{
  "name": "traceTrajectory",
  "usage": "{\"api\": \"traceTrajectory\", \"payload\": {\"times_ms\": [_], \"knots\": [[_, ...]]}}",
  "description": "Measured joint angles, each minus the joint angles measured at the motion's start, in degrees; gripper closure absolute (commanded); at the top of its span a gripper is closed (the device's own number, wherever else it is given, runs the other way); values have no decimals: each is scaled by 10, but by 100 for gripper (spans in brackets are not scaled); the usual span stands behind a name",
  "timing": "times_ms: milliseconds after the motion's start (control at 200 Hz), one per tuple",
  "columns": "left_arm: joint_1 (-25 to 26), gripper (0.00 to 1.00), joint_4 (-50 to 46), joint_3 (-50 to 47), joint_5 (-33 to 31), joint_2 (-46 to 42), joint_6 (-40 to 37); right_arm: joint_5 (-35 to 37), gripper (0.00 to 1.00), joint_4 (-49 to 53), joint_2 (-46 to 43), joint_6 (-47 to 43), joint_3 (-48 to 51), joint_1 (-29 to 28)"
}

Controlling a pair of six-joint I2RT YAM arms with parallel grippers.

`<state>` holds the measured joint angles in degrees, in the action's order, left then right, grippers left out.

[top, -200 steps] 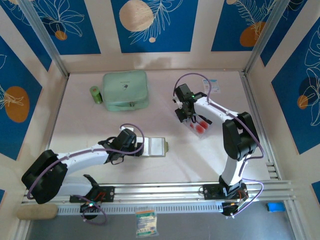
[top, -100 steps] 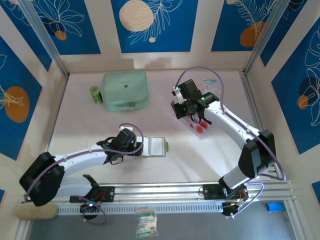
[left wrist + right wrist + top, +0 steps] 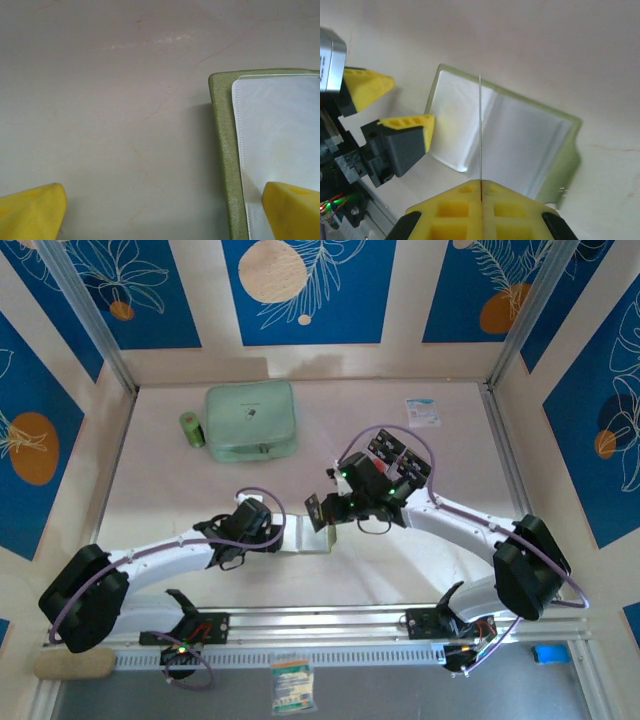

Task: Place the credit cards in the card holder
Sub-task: Insert the credit card into the card slot.

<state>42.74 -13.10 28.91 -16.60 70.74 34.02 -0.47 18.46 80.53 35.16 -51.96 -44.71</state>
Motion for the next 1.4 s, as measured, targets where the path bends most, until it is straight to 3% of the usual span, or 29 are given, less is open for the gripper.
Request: {"api": "traceTrajectory", "payload": {"times_ms": [505,945,1400], "knots": [[0,0,-4,0,-2,-12,1,-18,100,-122,104,90,23,-30],[0,0,-15,18,2,-22,-1,-28,100,-145,108,103,34,-30],[0,0,-7,37,11,32,0,-30,100,-147,107,108,37,-30]]}}
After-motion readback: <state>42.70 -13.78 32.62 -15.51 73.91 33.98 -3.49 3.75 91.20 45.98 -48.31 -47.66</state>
